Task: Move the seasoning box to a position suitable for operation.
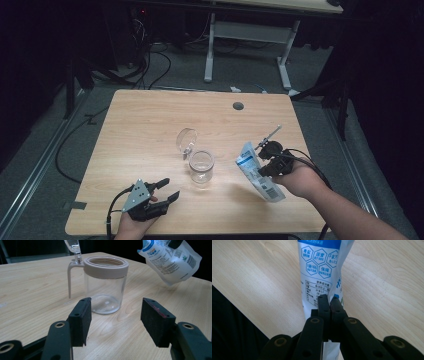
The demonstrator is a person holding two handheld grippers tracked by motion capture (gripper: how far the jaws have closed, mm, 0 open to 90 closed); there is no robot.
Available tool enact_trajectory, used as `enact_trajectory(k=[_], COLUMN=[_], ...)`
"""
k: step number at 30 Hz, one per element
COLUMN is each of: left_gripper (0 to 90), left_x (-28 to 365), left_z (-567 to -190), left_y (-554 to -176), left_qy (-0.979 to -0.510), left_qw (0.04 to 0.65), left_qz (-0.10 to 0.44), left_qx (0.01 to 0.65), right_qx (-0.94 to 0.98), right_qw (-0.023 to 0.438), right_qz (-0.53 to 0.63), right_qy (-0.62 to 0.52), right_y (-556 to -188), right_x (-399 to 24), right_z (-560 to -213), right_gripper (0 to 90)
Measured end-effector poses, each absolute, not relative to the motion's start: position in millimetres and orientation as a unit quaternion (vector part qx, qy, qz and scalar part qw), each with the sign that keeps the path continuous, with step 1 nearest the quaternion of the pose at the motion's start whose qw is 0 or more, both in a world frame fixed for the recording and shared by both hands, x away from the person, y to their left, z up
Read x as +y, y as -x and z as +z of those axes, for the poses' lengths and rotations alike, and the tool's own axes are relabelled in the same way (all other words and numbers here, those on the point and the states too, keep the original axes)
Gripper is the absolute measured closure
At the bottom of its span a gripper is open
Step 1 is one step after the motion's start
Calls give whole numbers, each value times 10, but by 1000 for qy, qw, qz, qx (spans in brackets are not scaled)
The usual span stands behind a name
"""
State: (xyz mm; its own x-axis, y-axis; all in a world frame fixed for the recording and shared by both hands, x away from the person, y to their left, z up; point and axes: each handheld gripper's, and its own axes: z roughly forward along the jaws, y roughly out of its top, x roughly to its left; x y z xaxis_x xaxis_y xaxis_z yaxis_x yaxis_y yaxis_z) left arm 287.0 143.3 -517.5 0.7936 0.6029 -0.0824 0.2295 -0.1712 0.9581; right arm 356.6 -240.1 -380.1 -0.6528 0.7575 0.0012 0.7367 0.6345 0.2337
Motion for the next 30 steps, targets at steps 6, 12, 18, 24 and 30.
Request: enact_trajectory(k=[6, 12, 18, 24, 30], left_gripper=[421, 406, 355, 322, 321], left_x=[1399, 1361, 1166, 784, 450], left_z=[-5174, -5180, -5174, -5115, -5166], left_y=[-2861, -2856, -2784, -2732, -2726], left_qy=[-748, -751, -754, -773, -784], left_qw=[583, 584, 595, 587, 582], left_qz=[159, 158, 133, 125, 112], left_qx=[274, 265, 243, 206, 184], right_qx=[903, 904, 903, 900, 902], right_qw=[36, 29, 27, 26, 21], right_qz=[97, 83, 85, 96, 105], right_qy=[-417, -418, -421, -424, -418], right_y=[-3587, -3603, -3587, -3557, -3544], right_x=[-2373, -2353, -2320, -2256, -2150], right_z=[-3790, -3740, -3650, -3567, -3498], right_gripper=[899, 900, 900, 900, 899])
